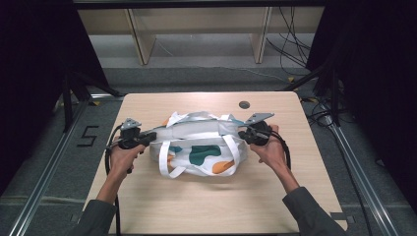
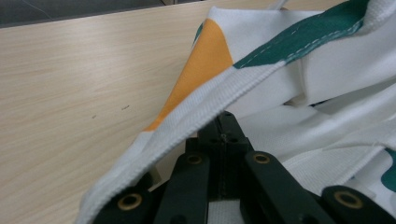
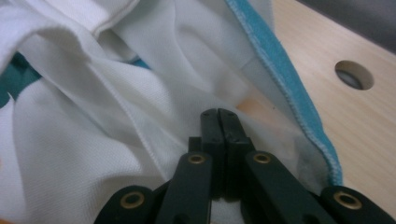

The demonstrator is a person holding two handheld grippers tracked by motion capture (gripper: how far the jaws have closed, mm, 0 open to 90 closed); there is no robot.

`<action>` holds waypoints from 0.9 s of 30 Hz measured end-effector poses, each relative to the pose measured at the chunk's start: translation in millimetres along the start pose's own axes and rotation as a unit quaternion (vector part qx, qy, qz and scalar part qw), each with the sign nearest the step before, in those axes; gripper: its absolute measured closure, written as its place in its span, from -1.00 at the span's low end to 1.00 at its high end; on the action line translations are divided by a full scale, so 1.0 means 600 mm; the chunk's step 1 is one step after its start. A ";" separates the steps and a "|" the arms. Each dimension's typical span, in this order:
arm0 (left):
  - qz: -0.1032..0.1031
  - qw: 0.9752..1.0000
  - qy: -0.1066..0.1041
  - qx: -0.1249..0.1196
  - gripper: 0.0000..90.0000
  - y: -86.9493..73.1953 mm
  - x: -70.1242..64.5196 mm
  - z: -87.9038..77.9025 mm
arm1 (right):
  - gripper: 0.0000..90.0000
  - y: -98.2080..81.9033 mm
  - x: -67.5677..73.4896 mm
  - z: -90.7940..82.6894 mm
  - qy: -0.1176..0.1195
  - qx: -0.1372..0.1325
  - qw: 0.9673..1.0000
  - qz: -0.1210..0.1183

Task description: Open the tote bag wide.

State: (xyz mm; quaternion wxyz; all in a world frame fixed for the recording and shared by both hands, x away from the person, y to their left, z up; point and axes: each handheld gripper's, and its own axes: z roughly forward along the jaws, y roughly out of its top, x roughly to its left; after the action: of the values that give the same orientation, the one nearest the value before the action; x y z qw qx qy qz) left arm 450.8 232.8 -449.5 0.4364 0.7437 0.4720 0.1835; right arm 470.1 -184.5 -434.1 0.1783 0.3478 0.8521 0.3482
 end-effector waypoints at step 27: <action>0.028 0.999 -0.043 -0.015 0.95 0.013 -0.039 -0.006 | 1.00 0.023 0.026 -0.018 0.062 -0.112 0.992 0.018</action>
State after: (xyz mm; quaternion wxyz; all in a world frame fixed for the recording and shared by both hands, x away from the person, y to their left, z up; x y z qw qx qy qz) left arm 441.0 212.8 -437.7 0.4621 0.7573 0.4287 0.1710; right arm 459.9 -171.6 -417.4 0.1569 0.3191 0.8104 0.4656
